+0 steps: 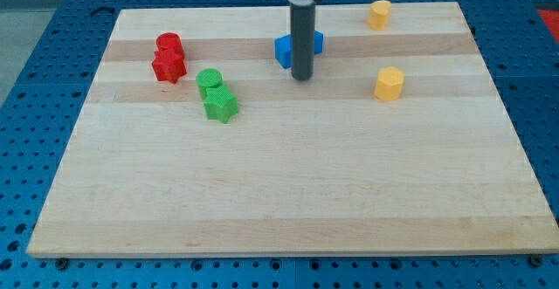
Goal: Move the yellow hexagon towards the yellow heart
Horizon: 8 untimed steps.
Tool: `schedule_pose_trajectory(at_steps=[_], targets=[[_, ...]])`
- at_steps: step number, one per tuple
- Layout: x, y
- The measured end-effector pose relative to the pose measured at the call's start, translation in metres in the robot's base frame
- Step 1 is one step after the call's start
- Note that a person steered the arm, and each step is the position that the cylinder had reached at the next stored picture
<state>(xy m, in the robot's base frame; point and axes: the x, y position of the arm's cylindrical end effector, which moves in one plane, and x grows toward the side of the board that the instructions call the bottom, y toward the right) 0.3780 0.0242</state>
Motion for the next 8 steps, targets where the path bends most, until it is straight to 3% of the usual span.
schedule_pose_trajectory(at_steps=[1, 2, 4, 7, 8], targets=[[0.047, 0.016], [0.062, 0.045], [0.031, 0.082], [0.029, 0.132], [0.008, 0.139]])
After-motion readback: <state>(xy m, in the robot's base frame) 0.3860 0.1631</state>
